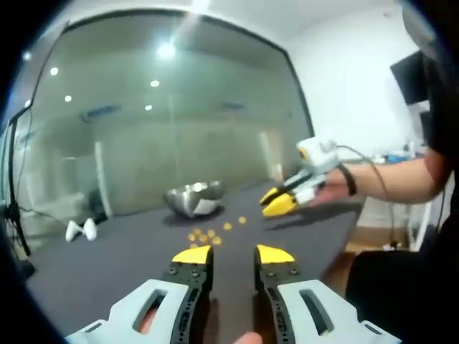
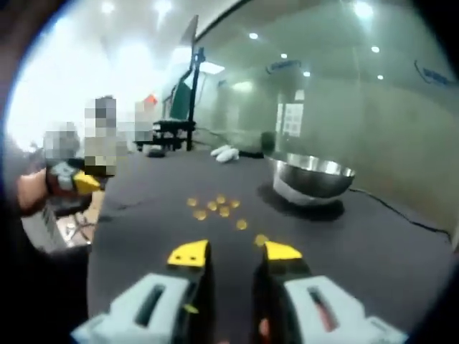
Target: Pick up the QQ candy scattered on the table and place it into the stainless steel bowl on the table
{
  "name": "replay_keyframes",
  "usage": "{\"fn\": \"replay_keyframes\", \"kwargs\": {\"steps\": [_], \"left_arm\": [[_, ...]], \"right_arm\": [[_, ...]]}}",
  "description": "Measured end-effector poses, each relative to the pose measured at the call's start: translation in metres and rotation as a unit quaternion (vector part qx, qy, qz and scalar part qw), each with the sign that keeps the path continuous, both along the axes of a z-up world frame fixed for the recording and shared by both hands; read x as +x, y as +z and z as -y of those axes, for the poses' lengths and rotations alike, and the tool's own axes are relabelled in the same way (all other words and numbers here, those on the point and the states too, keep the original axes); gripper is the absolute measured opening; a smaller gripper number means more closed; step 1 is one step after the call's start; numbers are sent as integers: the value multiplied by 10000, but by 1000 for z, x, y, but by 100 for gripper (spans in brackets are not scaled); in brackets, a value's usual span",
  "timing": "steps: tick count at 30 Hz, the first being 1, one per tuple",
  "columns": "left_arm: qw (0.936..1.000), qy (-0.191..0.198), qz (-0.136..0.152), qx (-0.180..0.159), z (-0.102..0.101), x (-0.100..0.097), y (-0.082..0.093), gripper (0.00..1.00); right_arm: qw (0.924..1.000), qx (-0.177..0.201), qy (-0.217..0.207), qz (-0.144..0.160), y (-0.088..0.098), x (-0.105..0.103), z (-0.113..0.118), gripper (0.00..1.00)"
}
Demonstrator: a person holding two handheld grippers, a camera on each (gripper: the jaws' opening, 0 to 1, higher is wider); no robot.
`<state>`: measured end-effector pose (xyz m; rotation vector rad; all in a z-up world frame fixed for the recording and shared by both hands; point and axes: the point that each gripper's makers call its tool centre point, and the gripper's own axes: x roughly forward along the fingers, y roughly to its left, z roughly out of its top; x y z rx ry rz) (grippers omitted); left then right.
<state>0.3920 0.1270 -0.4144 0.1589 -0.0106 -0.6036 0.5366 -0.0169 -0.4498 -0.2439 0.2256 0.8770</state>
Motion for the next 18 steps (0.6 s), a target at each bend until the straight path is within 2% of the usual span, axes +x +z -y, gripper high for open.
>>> {"fn": "replay_keyframes", "kwargs": {"steps": [3,6,11,14,18], "left_arm": [[10000,49,16,-24,-5,-1,1,24],[9999,121,10,-35,-12,-2,0,24],[9997,228,-50,-102,-21,-1,-2,24],[9995,242,-4,-198,-25,-1,1,23],[9994,246,-3,-229,-26,1,2,23]], "right_arm": [[9999,-108,9,-99,-8,13,-8,29],[9995,-18,62,-318,-14,22,-17,29],[9985,-314,-178,-412,-29,39,-15,29],[9980,-74,-189,-595,-30,42,-19,29],[9984,-110,-157,-536,-30,44,-24,27]]}}
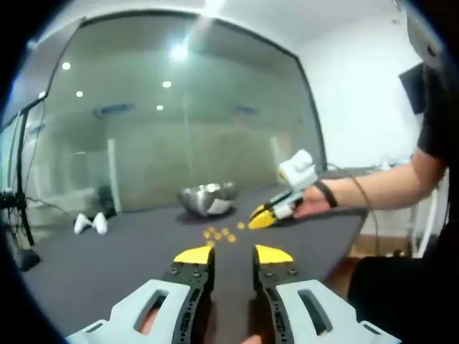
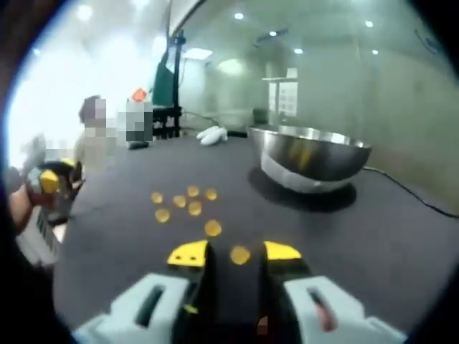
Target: Pick up the QQ candy scattered on the table and place it into the stainless steel bowl on the table
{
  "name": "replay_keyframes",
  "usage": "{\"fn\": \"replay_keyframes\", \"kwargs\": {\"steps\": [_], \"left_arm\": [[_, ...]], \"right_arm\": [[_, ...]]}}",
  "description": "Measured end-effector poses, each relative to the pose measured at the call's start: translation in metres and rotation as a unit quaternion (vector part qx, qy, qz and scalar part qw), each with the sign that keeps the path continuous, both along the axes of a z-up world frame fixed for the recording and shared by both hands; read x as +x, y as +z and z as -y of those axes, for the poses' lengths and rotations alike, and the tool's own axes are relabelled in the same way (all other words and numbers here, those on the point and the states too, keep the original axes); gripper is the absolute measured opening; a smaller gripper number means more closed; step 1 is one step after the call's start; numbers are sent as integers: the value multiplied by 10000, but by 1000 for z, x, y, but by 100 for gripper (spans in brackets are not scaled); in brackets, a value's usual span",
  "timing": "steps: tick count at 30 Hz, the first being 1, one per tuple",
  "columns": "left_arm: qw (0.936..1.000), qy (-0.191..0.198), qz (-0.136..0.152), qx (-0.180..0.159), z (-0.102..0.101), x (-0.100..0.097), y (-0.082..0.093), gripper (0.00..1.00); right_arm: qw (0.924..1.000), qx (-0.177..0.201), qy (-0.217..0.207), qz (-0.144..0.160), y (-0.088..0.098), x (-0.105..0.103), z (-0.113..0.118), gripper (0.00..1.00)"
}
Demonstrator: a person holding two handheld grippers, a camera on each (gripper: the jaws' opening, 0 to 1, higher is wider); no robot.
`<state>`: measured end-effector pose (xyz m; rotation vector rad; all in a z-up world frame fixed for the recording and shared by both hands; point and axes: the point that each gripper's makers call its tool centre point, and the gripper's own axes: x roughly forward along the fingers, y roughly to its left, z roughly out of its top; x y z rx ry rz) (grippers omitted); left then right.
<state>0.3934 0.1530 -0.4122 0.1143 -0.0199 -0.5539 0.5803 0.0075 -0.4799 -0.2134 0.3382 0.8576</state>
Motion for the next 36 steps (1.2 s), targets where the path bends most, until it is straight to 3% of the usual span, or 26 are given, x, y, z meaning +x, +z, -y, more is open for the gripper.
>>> {"fn": "replay_keyframes", "kwargs": {"steps": [4,7,27,36], "left_arm": [[10000,10,-24,37,0,1,-1,23],[10000,-11,-24,19,0,1,-2,23],[10000,-24,-56,61,2,1,-3,23],[9999,-116,-31,108,7,0,-3,23]], "right_arm": [[10000,49,18,-53,0,-1,-3,21],[10000,33,-49,17,-1,3,0,10],[9998,36,-12,172,11,-7,2,9],[9973,350,-368,528,58,-6,18,10]]}}
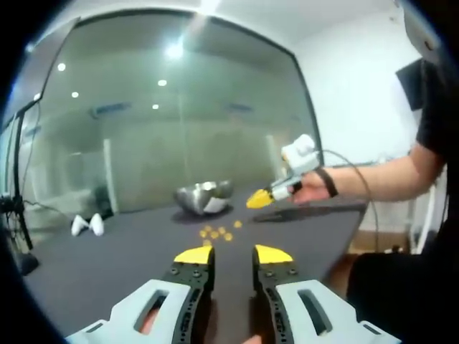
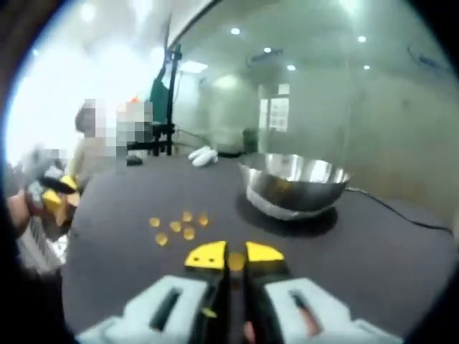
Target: Pick up the QQ candy scattered on the table and place it into the stainless steel bowl on the table
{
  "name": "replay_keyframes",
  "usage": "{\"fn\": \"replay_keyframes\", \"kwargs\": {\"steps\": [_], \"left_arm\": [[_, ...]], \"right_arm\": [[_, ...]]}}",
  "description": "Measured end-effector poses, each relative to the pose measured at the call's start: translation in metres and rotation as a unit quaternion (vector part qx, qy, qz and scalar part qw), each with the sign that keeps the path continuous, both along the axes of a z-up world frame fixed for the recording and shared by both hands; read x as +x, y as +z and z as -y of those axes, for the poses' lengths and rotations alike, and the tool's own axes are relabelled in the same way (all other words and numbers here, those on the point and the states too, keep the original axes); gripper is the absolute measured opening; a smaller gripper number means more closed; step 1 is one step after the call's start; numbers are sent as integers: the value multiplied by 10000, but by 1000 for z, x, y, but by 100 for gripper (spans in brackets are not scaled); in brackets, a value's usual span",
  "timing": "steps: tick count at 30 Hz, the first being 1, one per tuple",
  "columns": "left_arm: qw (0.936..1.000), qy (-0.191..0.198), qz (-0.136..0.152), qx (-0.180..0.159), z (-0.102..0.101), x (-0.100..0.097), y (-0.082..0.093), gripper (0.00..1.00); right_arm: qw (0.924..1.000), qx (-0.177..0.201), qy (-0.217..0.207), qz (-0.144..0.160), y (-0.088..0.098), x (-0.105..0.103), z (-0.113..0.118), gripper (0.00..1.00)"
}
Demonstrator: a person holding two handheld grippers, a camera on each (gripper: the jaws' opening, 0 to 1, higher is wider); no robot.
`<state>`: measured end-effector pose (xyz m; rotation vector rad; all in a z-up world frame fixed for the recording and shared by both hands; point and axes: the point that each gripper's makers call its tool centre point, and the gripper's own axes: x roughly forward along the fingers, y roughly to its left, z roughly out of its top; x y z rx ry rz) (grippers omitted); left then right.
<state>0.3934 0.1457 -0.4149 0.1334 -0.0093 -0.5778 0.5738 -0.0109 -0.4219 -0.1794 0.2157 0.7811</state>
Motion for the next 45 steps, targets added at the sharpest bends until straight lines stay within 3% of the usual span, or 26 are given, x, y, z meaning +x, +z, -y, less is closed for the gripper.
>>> {"fn": "replay_keyframes", "kwargs": {"steps": [8,12,21,26,32,37,41,43,45], "left_arm": [[10000,-64,-15,16,2,-2,-2,23],[9999,-104,-17,29,2,-3,-3,23],[9998,-191,-17,-67,1,-12,2,23],[9998,-122,1,126,-1,-12,-1,23],[9997,-140,-43,178,2,-14,-3,23],[9996,-155,-48,211,1,-15,-4,23],[9997,-145,-63,196,0,-14,-4,23],[9997,-169,-53,185,1,-15,-3,23],[9996,-196,-30,184,2,-15,-1,23]], "right_arm": [[9992,85,-121,360,37,3,0,10],[9983,-152,-177,526,46,15,-5,10],[9967,-243,-343,700,74,66,-17,10],[9966,-60,-535,624,87,104,-24,10],[9966,210,-696,397,94,132,-31,10],[9965,146,-754,322,87,156,-33,10],[9976,96,-644,252,84,155,-31,11],[9992,118,-326,198,82,149,-37,19],[9992,37,-350,207,82,154,-32,22]]}}
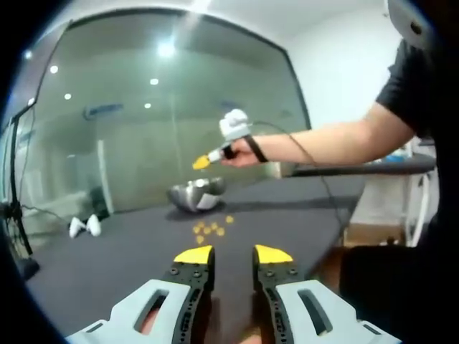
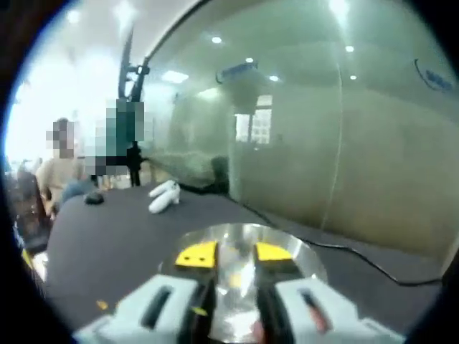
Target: Pick up the QQ candy scattered on the table and place it into the stainless steel bowl on the table
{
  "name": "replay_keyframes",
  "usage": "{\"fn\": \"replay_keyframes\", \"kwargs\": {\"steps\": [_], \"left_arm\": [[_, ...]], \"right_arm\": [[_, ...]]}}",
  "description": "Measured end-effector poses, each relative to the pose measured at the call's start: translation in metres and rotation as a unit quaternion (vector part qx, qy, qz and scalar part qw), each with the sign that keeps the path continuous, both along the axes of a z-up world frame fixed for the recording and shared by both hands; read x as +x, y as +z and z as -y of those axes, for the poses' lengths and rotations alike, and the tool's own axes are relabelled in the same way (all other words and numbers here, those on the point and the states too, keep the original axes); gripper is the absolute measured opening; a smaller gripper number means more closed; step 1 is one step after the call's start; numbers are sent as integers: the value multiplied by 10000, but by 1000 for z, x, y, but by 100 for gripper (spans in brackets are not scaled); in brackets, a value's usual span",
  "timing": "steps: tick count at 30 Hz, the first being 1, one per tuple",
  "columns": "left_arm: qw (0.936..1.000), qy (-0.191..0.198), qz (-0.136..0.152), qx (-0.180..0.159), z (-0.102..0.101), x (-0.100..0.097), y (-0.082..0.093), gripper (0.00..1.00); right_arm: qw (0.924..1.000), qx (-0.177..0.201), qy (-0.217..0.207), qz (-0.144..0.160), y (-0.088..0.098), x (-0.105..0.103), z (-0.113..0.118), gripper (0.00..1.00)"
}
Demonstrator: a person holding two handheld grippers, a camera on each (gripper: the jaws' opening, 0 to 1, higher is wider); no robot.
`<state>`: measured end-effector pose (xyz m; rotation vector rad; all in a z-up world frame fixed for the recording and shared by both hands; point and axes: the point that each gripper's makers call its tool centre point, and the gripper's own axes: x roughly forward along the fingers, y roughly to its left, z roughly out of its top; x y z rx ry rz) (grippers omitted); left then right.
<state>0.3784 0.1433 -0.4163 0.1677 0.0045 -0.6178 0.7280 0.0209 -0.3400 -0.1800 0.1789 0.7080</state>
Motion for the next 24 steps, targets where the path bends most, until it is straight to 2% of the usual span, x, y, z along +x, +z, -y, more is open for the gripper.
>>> {"fn": "replay_keyframes", "kwargs": {"steps": [5,10,12,14,16,18,20,22,24], "left_arm": [[10000,-20,28,49,3,0,2,23],[9999,-61,54,87,6,-3,3,23],[9999,-70,61,96,8,-3,3,23],[9999,-85,75,112,9,-3,4,23],[9999,-100,91,84,10,-4,6,23],[9998,-148,92,4,11,-5,8,23],[9998,-172,104,51,12,-4,7,23],[9996,-184,135,144,12,-2,4,23],[9996,-230,120,143,14,1,4,23]], "right_arm": [[9999,141,-43,47,12,-2,9,20],[9997,187,3,145,18,-27,8,20],[9996,211,32,173,20,-29,12,20],[9989,368,135,241,19,-49,20,20],[9980,524,230,285,12,-99,23,20],[9977,529,299,297,-2,-122,32,19],[9964,750,380,116,-17,-143,37,16],[9967,554,584,84,-33,-165,40,17],[9974,471,525,122,-42,-180,49,19]]}}
